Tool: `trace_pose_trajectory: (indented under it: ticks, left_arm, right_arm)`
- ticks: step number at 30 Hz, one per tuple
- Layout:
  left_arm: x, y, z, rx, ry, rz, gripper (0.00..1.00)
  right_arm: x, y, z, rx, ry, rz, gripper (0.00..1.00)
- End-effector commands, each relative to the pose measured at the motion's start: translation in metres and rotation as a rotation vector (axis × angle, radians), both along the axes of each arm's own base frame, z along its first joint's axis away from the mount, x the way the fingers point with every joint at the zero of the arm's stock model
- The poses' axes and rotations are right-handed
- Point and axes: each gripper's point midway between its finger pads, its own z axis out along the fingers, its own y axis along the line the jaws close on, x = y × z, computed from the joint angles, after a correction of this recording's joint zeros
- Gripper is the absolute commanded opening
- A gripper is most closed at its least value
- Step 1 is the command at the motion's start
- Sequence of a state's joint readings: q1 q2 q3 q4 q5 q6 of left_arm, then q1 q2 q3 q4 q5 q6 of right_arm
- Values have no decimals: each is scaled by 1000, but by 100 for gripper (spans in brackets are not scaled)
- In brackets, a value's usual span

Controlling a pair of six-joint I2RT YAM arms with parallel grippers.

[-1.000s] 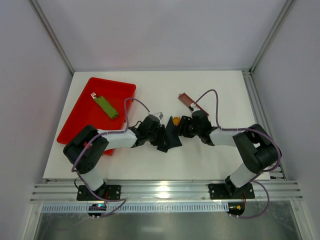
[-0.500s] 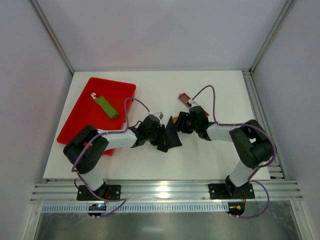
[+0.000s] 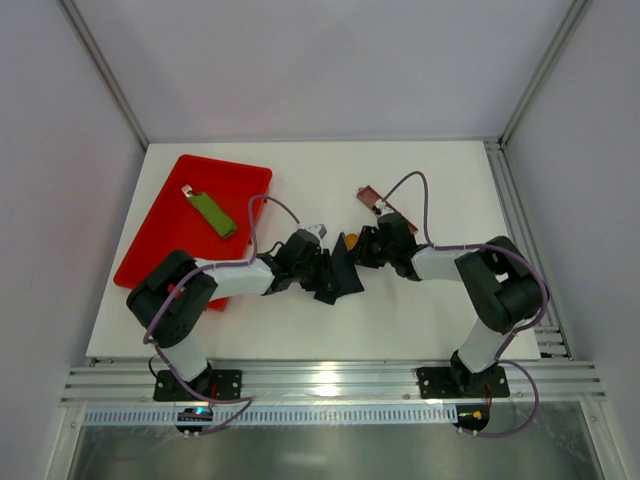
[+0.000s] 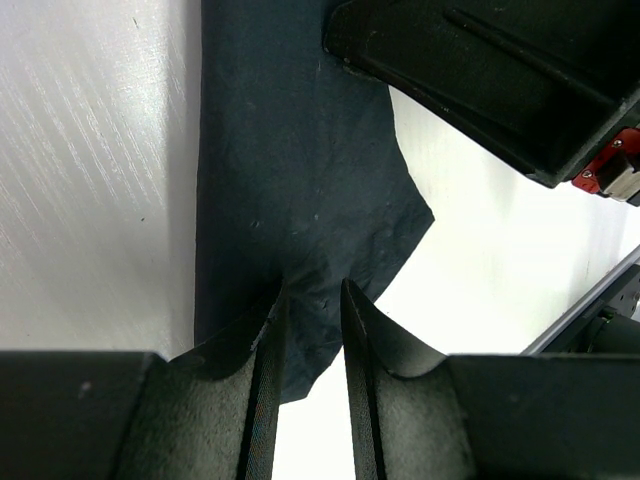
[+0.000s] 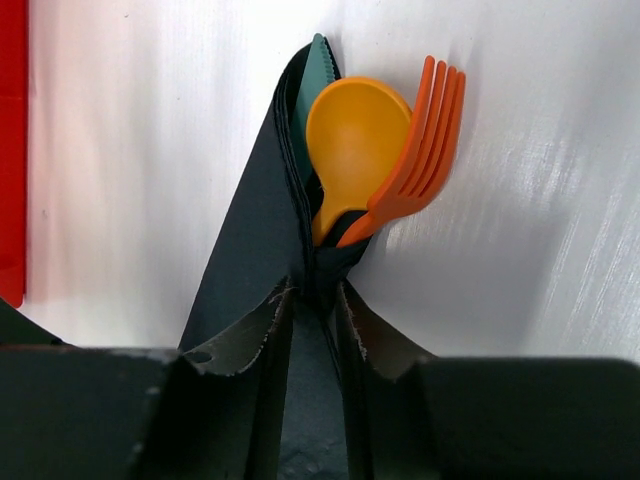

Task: Place the utensils on the paper napkin and roll it up

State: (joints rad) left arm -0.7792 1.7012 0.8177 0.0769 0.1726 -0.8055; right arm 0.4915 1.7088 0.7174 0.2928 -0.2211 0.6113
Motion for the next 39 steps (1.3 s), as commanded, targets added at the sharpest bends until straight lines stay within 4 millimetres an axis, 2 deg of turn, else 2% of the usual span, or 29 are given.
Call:
trace_pose_trajectory:
  ticks: [1, 4, 14, 17, 20, 23, 24, 27, 30, 36, 39]
  left_arm:
    - [-8, 17, -25, 98, 28, 0, 29]
    - [-8, 18, -25, 98, 28, -1, 29]
    - [-9, 17, -25, 100, 31, -8, 30]
    - [-7, 16, -23, 98, 29, -6, 33]
    - [-5, 13, -18, 92, 24, -7, 38]
    - [0, 9, -7, 81, 16, -4, 44]
    - [2, 8, -3, 77, 10, -4, 49]
    - [14, 1, 31, 56, -56, -4, 58]
    - [27, 3, 60, 68, -124, -16, 65]
    - [46, 26, 79, 81, -134, -4, 73]
    - [50, 27, 80, 50, -142, -30, 77]
  right_arm:
    - [-1, -1, -8, -19, 13, 10, 25]
    - [0, -1, -7, -16, 6, 11, 24]
    - [6, -10, -3, 40, -15, -2, 10]
    - [5, -8, 1, 68, -27, 13, 5]
    - [6, -5, 5, 91, -44, 31, 4]
    - [7, -1, 10, 118, -68, 48, 4]
    - [5, -1, 12, 124, -74, 56, 4]
    - [6, 2, 19, 137, -107, 77, 4]
    - [6, 2, 26, 134, -132, 89, 4]
    - [3, 2, 32, 125, -163, 130, 4]
    - [-2, 3, 33, 137, -174, 158, 4]
